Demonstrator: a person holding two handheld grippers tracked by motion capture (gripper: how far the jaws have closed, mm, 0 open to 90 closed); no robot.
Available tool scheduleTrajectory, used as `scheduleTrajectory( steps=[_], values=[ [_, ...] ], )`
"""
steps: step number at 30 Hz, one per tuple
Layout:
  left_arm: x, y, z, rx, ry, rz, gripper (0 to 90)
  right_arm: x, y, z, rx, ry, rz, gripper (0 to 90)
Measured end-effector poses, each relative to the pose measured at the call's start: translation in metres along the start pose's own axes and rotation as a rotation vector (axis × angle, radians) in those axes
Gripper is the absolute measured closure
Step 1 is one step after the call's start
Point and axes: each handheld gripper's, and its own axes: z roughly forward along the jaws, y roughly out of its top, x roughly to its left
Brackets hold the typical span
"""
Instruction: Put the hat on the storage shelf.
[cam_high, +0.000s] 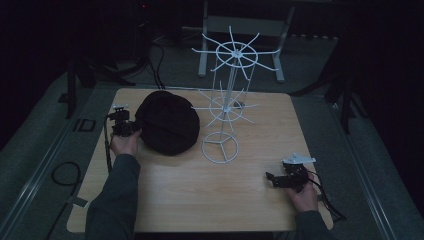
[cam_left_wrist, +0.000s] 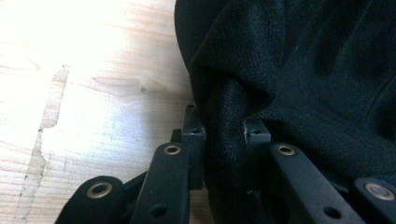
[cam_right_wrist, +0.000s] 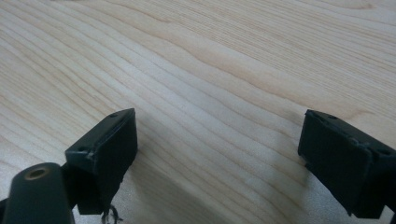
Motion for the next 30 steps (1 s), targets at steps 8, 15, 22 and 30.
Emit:
scheduleTrajectory(
  steps=[8, 15, 22, 30],
  values=[
    [0.001, 0.006, -0.020, -0.047, -0.027, -0.007, 77.6, 0.000, 0.000, 0.000, 0.000, 0.000, 0.000, 11.7],
    [0.000, 0.011, -0.037, -0.078, -0.039, 0.021, 77.5, 0.000, 0.000, 0.000, 0.000, 0.000, 0.000, 11.7],
    [-0.004, 0.017, -0.053, -0.114, -0.060, 0.040, 77.4, 0.000, 0.000, 0.000, 0.000, 0.000, 0.000, 11.7],
    [-0.004, 0.020, -0.067, -0.130, -0.064, 0.067, 77.2, 0.000, 0.000, 0.000, 0.000, 0.000, 0.000, 11.7]
  ],
)
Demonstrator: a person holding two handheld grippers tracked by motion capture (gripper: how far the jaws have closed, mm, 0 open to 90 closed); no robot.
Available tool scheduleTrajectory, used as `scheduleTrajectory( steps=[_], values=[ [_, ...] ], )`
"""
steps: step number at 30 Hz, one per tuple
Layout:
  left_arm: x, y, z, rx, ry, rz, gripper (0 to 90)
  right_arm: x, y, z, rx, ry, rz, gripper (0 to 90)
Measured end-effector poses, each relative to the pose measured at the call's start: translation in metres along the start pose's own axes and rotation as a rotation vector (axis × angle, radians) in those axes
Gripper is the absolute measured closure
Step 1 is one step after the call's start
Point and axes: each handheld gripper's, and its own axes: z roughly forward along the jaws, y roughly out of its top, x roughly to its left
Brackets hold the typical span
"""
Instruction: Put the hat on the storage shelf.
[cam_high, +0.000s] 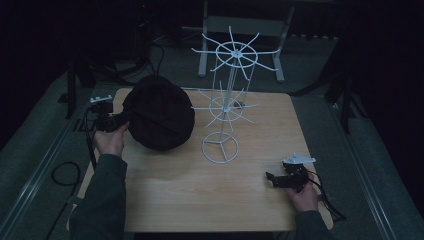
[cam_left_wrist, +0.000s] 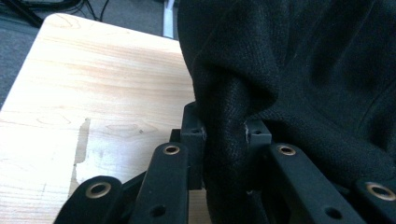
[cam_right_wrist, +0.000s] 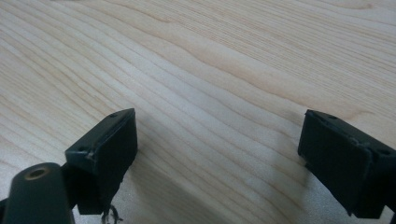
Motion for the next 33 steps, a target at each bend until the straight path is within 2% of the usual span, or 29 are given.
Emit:
scheduleTrajectory(
  steps=[12, 25, 33],
  values=[
    [0.001, 0.005, -0.019, -0.029, -0.019, 0.022, 77.0, 0.000, 0.000, 0.000, 0.000, 0.000, 0.000, 11.7],
    [-0.001, 0.012, -0.038, -0.067, -0.065, 0.028, 76.8, 0.000, 0.000, 0.000, 0.000, 0.000, 0.000, 11.7],
    [-0.005, 0.017, -0.050, -0.099, -0.111, 0.035, 76.7, 0.000, 0.000, 0.000, 0.000, 0.000, 0.000, 11.7]
  ],
)
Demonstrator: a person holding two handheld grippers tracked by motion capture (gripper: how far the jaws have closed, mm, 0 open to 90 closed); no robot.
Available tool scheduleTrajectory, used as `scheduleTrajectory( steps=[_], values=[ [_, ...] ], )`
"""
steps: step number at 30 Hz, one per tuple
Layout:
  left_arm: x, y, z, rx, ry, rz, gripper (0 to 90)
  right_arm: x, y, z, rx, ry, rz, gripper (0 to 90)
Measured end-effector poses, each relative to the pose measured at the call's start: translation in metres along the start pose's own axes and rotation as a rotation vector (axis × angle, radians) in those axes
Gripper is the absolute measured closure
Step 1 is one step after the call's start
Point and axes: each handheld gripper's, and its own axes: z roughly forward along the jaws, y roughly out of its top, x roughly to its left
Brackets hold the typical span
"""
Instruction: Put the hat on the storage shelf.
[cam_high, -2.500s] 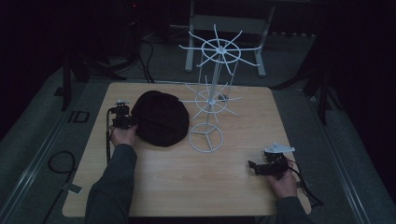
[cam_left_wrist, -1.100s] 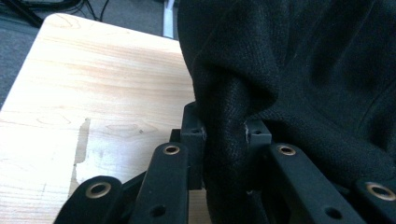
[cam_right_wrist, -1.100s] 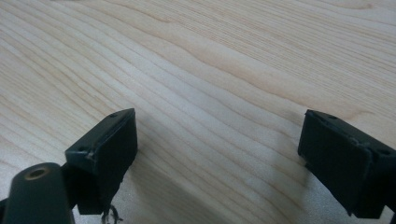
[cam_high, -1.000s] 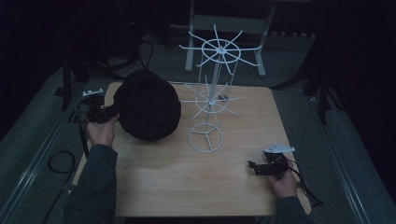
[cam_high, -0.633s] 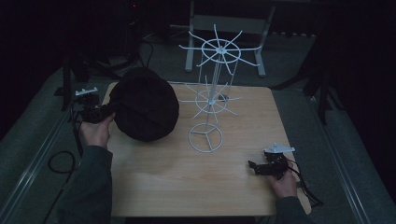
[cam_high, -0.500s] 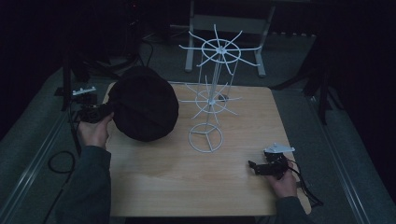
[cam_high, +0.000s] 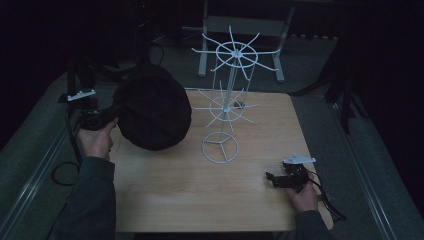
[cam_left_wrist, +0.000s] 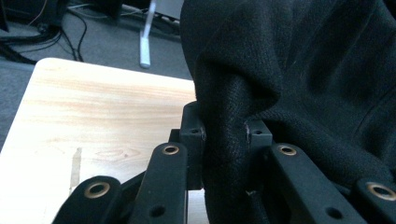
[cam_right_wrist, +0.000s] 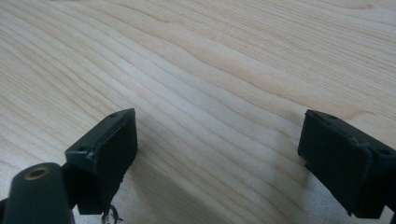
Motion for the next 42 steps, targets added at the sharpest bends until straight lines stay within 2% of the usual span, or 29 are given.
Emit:
scheduleTrajectory(
  steps=[23, 29, 42],
  values=[
    [-0.014, 0.015, -0.023, -0.064, -0.087, 0.031, 76.5, 0.000, 0.000, 0.000, -0.002, -0.001, 0.001, 11.7],
    [-0.021, 0.023, -0.031, -0.088, -0.114, 0.042, 76.5, 0.000, 0.000, 0.000, -0.002, -0.001, 0.001, 11.7],
    [-0.026, 0.031, -0.037, -0.120, -0.160, 0.041, 76.5, 0.000, 0.000, 0.000, -0.002, 0.000, 0.002, 11.7]
  ],
)
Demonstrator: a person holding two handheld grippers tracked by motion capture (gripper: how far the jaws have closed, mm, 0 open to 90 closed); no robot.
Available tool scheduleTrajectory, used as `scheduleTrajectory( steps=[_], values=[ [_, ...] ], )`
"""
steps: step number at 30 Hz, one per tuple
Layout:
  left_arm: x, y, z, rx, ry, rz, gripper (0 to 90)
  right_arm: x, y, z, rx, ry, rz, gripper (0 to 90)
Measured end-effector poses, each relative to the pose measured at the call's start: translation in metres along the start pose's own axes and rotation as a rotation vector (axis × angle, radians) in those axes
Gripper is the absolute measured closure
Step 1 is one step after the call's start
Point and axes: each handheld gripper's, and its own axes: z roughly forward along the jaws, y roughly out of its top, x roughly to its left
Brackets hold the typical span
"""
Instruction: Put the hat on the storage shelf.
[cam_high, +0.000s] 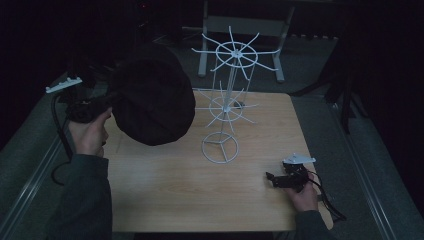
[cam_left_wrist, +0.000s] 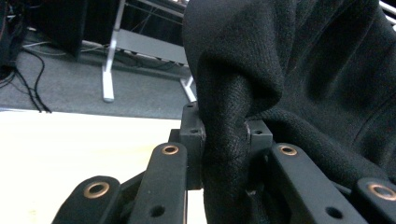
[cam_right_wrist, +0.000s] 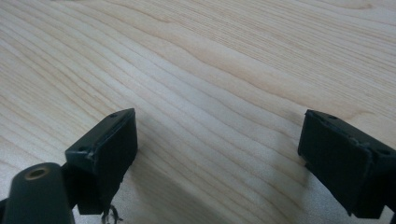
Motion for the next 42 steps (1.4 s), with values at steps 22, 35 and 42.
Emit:
scheduleTrajectory(
  steps=[22, 35, 42],
  values=[
    [0.0017, 0.0072, -0.0034, -0.053, -0.062, -0.036, 76.3, -0.0001, 0.0000, 0.0000, 0.000, 0.000, -0.001, 11.8],
    [0.0015, 0.0086, 0.0026, -0.071, -0.115, -0.053, 76.2, 0.0000, 0.0001, 0.0000, 0.001, 0.000, 0.001, 11.7],
    [0.0019, 0.0095, 0.0030, -0.092, -0.152, -0.077, 76.1, 0.0000, 0.0001, 0.0000, 0.000, 0.000, 0.000, 11.7]
  ],
)
